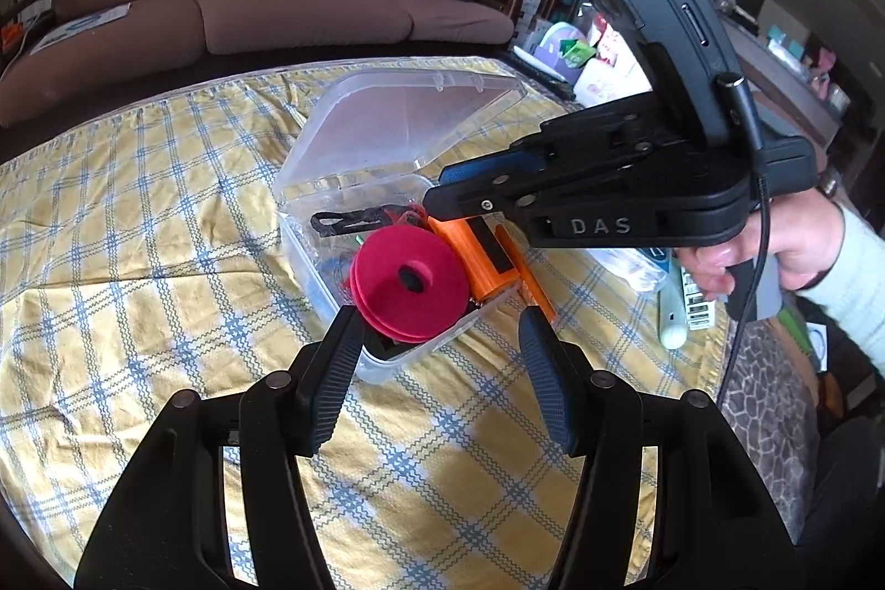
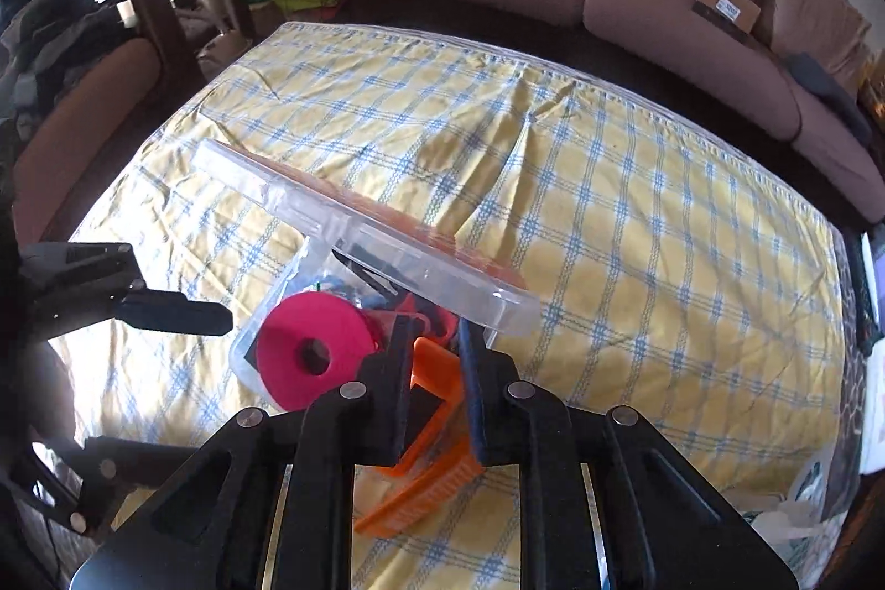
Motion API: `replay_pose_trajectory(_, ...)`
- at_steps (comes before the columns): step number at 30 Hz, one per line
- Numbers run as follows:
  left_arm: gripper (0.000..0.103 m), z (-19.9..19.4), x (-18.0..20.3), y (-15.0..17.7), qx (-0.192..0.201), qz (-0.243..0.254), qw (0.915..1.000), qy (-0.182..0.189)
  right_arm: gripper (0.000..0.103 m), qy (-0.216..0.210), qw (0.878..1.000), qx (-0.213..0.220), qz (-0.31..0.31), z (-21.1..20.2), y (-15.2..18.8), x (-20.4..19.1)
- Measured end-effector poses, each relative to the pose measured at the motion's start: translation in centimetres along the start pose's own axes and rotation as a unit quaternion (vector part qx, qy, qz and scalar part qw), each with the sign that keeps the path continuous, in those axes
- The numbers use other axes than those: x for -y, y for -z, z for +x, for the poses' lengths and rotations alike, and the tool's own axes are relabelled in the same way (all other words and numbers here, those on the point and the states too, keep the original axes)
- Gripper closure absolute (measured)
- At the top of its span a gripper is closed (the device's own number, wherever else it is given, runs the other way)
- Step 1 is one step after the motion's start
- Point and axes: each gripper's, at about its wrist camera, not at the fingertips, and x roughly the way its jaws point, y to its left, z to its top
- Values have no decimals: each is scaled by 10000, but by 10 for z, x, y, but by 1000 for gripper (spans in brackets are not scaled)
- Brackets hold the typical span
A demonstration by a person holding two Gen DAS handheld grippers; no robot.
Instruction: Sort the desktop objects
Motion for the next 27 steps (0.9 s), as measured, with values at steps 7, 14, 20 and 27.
replay_pose_trajectory(7, 48, 6, 0, 0, -22, 11, 10000, 70, 87, -66, 9990, 314, 301, -5, 8, 7)
replay_pose_trajectory(14, 48, -7, -7, -5, 222, -116, 9997, 31, 59, 164, 9918, 532, 1147, -55, 31, 24)
replay_pose_trajectory(20, 49, -7, -13, -14, 416, -308, 9958, -757, 59, 112, 9810, 410, 1893, -56, 66, 26)
replay_pose_trajectory(27, 45, 25, -31, -17, -137, -144, 9866, -1620, 57, 247, 9801, 229, 1958, -33, 76, 13)
